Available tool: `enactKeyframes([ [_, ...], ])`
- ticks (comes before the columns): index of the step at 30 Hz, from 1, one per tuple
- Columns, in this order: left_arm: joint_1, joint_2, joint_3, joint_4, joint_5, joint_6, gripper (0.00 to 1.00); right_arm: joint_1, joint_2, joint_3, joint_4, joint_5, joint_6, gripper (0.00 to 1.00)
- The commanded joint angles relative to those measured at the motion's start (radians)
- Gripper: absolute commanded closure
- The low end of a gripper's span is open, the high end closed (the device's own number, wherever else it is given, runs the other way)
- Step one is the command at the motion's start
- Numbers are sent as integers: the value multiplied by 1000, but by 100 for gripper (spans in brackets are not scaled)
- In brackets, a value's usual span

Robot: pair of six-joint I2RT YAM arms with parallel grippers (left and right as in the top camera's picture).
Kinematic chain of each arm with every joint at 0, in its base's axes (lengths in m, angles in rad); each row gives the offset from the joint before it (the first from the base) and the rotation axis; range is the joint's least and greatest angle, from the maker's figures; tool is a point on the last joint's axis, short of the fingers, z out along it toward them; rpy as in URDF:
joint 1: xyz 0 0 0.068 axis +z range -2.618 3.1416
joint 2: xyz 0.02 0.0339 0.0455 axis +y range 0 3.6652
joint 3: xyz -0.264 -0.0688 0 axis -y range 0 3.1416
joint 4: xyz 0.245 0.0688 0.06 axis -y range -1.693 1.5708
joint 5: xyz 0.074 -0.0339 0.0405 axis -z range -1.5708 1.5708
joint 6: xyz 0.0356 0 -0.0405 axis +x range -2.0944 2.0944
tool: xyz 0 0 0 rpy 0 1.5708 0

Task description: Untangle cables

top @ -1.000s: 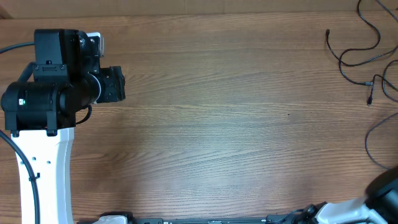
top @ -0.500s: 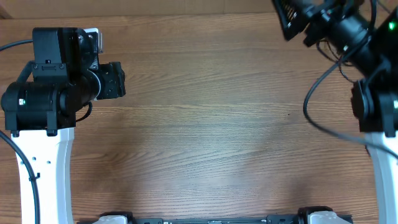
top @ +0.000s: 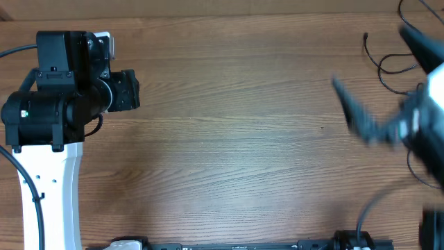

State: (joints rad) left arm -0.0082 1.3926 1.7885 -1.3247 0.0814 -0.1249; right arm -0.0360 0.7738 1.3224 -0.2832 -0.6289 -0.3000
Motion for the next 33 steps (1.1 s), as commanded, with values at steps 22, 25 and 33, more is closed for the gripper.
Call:
enactKeyframes([
  [22,-6,2,13,-58,56,102,37,-11,-173,-1130,535,717,234,0],
  [25,-6,2,13,-47,92,102,37,-11,-123,-1182,621,813,349,0],
  [33,-6,2,13,-61,122,96,37,-11,-127,-1311,991,872,345,0],
])
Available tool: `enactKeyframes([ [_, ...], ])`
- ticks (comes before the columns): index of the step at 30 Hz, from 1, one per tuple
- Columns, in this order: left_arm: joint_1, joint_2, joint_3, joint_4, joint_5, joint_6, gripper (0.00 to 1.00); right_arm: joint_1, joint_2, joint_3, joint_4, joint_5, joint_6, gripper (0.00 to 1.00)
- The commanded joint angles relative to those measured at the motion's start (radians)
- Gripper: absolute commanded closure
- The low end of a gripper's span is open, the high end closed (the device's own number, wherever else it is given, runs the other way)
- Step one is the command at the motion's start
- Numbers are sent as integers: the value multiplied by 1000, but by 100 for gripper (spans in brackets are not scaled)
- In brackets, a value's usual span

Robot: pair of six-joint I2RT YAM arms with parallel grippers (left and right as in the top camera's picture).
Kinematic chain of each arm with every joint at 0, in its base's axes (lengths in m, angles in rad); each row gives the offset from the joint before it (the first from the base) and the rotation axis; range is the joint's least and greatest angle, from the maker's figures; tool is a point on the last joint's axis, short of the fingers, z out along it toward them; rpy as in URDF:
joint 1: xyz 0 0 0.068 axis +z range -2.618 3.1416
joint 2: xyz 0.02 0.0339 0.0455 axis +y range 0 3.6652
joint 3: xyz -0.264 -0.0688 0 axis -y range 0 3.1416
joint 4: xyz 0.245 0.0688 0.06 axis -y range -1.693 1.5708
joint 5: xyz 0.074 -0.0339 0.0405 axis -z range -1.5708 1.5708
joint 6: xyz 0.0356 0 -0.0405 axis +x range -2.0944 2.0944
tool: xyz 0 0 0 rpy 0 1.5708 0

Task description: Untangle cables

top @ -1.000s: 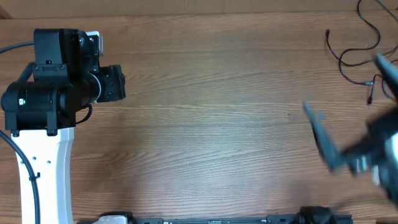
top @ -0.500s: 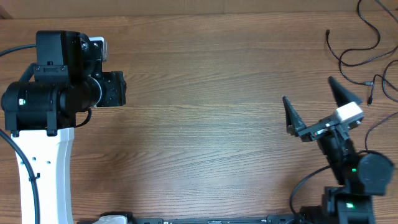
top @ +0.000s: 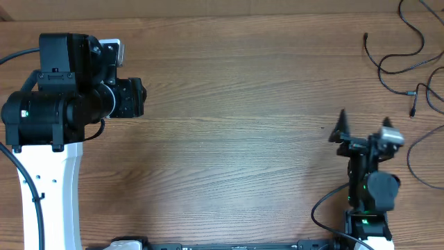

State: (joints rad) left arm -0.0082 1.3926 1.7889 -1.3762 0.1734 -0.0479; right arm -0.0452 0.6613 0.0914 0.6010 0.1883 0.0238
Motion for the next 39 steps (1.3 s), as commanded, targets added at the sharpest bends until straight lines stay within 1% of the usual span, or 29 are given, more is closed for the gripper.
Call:
enactKeyframes([
  [1,-6,2,13,-13,28,19,37,-2,-22,-83,112,32,21,0],
  [3,-6,2,13,-16,27,19,37,-2,-34,-84,127,-42,2,0],
  [5,-6,2,13,-18,27,23,37,-2,-50,-84,134,-129,-51,0],
  [7,-6,2,13,-19,27,23,37,-2,-60,-84,138,-177,-85,0],
  [9,-6,2,13,-19,27,23,37,-2,-60,-84,139,-193,-85,0],
  [15,-6,2,13,-15,26,26,37,-2,-60,-84,186,-192,-85,0],
  [19,-6,2,13,-9,26,27,36,-2,-60,-84,187,-191,-84,0],
  [27,-5,2,13,-6,26,27,37,-2,-60,-84,71,-191,-84,0],
  [34,-5,2,13,-6,26,39,37,-2,-60,-84,55,-191,-84,0],
  [39,-6,2,13,-6,26,42,37,-2,-60,-84,-56,-191,-84,0],
])
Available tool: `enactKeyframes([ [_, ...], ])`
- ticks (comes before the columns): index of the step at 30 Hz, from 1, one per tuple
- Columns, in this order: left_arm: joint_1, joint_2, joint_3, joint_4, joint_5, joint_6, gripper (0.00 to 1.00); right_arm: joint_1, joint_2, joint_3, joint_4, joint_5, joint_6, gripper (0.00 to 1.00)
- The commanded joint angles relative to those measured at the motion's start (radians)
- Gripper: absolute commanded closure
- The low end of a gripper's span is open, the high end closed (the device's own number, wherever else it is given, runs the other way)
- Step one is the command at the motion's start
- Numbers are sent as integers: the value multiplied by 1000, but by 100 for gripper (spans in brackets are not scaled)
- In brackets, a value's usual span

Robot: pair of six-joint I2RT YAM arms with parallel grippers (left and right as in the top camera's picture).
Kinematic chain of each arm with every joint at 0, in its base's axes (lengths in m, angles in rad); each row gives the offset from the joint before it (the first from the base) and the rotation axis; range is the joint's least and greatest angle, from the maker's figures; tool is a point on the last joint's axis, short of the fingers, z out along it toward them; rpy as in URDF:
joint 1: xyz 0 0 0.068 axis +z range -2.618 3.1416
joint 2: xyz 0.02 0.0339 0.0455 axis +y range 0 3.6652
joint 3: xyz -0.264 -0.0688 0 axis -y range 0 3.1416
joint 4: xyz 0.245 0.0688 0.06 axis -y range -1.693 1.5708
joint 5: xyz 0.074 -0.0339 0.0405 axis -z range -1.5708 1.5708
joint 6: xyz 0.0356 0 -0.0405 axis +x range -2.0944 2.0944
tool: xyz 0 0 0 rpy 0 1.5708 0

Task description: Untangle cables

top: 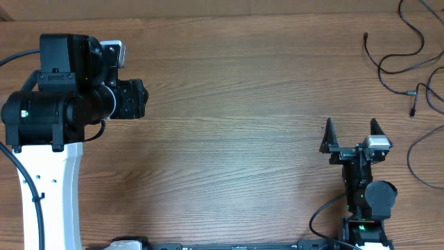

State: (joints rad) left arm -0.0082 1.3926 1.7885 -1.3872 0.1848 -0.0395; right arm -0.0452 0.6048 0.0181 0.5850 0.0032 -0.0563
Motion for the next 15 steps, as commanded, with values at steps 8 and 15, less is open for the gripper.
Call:
enactKeyframes([
  [8,-6,2,13,10,15,38,37,-2,-3,-10,-254,-5,-4,0],
  [15,-6,2,13,11,15,38,37,-2,-3,-10,-452,-6,-4,0],
])
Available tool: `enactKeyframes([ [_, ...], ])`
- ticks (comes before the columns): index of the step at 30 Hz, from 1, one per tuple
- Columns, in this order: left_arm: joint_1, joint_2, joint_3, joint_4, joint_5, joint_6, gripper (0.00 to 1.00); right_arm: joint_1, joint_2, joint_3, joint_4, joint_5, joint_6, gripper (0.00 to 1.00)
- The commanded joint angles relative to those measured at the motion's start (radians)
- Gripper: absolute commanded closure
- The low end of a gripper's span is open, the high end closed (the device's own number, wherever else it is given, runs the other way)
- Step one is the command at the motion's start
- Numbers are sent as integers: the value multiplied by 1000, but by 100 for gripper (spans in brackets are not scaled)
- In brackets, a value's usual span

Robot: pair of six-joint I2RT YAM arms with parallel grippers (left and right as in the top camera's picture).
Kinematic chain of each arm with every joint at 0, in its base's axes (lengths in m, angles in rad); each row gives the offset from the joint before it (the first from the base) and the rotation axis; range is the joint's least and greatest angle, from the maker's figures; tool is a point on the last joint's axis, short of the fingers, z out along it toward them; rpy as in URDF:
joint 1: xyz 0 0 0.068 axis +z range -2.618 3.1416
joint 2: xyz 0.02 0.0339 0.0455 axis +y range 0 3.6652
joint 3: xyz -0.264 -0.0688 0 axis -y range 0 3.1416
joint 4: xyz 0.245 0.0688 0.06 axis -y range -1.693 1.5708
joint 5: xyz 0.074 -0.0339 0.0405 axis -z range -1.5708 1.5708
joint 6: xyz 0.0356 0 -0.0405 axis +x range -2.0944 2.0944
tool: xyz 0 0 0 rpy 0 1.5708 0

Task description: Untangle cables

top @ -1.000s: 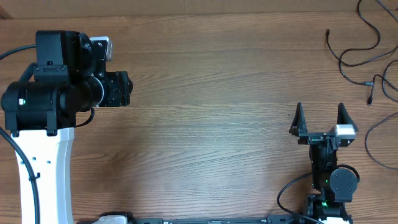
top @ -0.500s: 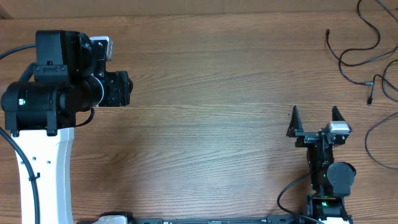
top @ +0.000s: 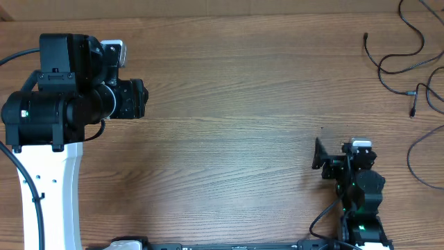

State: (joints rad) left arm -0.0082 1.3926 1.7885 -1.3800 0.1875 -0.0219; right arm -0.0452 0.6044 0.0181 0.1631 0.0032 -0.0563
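Thin black cables [top: 395, 68] lie in loose loops at the table's far right corner, one plug end [top: 413, 111] pointing down. Another black cable [top: 411, 163] curves along the right edge. My right gripper [top: 345, 155] sits low at the front right, pulled back over its base, well apart from the cables. One dark finger [top: 319, 154] stands out to the left, so the jaws are apart with nothing in them. My left arm [top: 76, 104] rests at the left with its wrist end [top: 133, 98] pointing right. Its fingers are hidden.
The wooden table [top: 229, 139] stretches between the two arms. The left arm's white base link [top: 52, 194] runs down the left side. A dark rail [top: 236, 246] runs along the front edge.
The right gripper has drawn back toward its base and turned. Before, both fingers spread upward. Now only the left one shows. The left arm and the cables have not moved.
The right arm was first a blur at the right, beside the cables. Then it stood lower at the front right, with its fingers apart and nothing in them. It has since folded closer to its base. The left arm shifted only slightly.
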Motion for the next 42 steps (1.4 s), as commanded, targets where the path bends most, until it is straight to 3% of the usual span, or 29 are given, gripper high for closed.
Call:
enactKeyframes([
  [1,-6,2,13,4,12,20,36,-2,-3,-10,-72,-6,-4,0],
  [8,-6,2,13,4,12,27,37,-2,-3,-10,-253,-6,-4,0],
  [37,-6,2,13,5,16,30,37,-2,4,-10,-248,-6,-4,0],
  [42,-6,2,13,-13,20,30,37,-2,-162,-10,-248,-6,-4,0],
])
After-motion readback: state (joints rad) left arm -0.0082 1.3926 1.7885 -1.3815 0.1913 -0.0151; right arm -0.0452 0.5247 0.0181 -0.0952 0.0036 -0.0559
